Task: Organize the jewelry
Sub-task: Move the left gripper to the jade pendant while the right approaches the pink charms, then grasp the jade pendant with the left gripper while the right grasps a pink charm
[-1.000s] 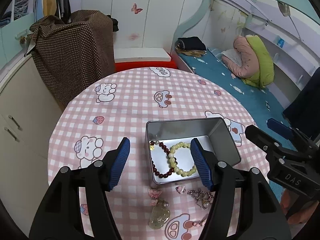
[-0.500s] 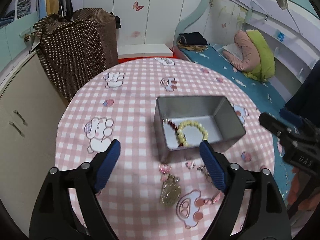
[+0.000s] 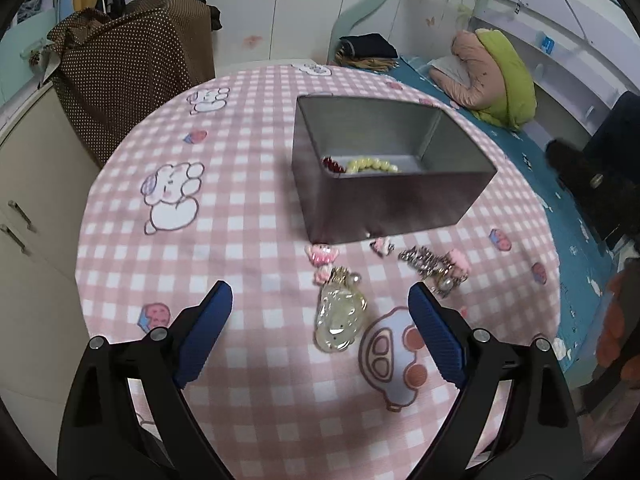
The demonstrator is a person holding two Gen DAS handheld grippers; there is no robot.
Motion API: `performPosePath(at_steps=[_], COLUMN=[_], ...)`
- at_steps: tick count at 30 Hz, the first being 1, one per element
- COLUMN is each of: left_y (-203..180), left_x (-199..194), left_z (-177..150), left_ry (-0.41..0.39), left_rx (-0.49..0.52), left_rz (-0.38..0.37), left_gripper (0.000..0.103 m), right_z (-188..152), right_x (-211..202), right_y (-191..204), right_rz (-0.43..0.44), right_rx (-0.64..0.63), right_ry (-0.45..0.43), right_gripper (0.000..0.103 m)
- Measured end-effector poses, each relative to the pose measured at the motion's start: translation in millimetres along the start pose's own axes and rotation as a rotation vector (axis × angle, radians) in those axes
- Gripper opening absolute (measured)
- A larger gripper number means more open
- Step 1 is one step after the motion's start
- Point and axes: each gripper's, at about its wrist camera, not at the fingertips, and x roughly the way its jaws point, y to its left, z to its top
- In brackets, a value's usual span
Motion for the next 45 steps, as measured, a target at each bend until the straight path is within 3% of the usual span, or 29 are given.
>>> performPosePath(at_steps=[6,11,13,17,21,34,40,45], left_y=[-2,-3,-4,-2,-6,4,20,41], left_x=[7,15,15,14,15,-4,-28,-35], left_z=[-12,-19,-24,-33,-38,-39,-32,-29], left_ry=[-0.048,-0.041,-0.067,-0.137,-0.172,-0.244,-0.314,-0.338], left_rx=[0.031,0.037,0.040,0.042,0.089,0.022,0.000,-0.045], left_rz=[0.008,0.012,0.002,-0.036,-0.019,-0.112,-0.080,-0.045], left_gripper=[0.087,0.065,0.061,0.042,0.031,0.029,0.029,0.029], right_z=[-16,-35,-41,-52,-58,-57,-50,-50], right_x=[2,8,7,7,11,15,24,39], right_y=[5,10,12,20,32,52,71,103], right_rz=[-0.036,-0.046,-0.045,-0.052,-0.027,0.037,0.109,0.186], right_rx=[-0.044,-0.044,-0.049,-0.068,-0.101,-0.109,-0.128,-0.197], right_ry=[-0.030,-0.022,-0.026,-0.043,-0.023,-0.016,0.031,0.099], right_gripper=[0.095,0.096,0.096,0.096,0.096,0.096,0.095,0.074])
